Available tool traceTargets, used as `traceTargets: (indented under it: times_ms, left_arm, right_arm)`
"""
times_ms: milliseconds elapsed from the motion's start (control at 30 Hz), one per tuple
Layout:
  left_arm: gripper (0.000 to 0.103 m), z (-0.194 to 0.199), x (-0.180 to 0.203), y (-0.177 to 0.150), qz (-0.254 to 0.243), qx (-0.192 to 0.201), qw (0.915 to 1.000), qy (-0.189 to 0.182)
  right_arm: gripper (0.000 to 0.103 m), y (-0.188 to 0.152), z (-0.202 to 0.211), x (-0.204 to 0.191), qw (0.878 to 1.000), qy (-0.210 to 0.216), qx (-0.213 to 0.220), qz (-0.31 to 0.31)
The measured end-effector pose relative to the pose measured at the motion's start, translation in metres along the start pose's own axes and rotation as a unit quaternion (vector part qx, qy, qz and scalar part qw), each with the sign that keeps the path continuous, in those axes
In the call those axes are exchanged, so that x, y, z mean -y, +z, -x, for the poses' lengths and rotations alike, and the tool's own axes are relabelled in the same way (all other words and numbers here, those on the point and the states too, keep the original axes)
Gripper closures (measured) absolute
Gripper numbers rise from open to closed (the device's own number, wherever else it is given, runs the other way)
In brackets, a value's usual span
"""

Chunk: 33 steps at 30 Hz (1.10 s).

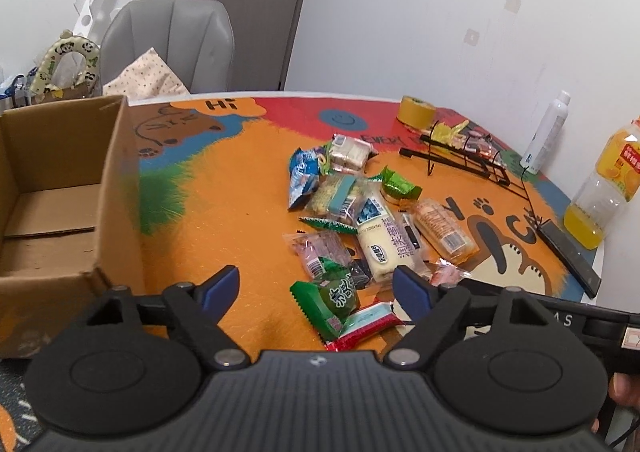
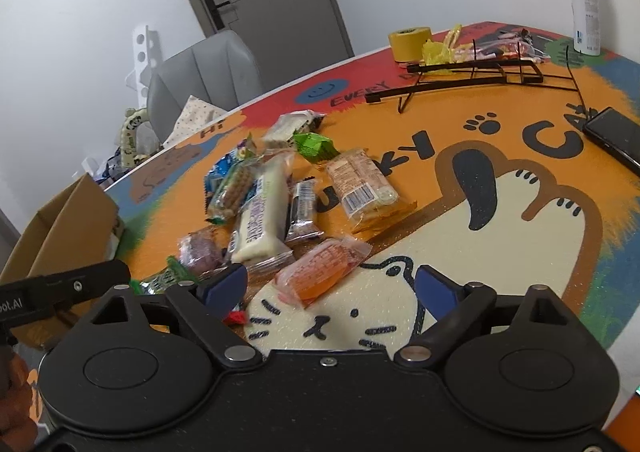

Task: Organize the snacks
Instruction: 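Grasp the green snack bag with the left gripper while the right gripper grasps the orange candy stick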

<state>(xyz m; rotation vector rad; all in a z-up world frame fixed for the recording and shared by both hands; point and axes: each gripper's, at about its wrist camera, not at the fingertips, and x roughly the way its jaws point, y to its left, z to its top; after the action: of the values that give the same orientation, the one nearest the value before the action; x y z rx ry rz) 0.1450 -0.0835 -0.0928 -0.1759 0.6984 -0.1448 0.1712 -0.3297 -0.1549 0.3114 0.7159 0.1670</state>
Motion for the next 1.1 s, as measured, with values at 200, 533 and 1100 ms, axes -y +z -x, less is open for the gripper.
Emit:
traceTargets:
  times_ms: [200,533,1100]
  left_arm:
    - [0.026,-0.019,0.0,0.003,-0.002,-0.017,0.9999,0.001]
    - [0.028,-0.046,0.002,0.001,-0.002,-0.039,0.9992,-0.001]
    - [0.071,-0.054,0.0,-0.009,0.008,-0.051,0.9985,-0.019]
  right_arm:
    - [0.011,0.005,-0.015,-0.001,1.0,-0.009,-0.009,-0.008]
    - [0.017,0.005,-0.027,-0.007,0.999,-0.036,-0.018,0.027]
    - [0.04,0.0,-0.006,0.011,0.999,-0.045,-0.024,0.017]
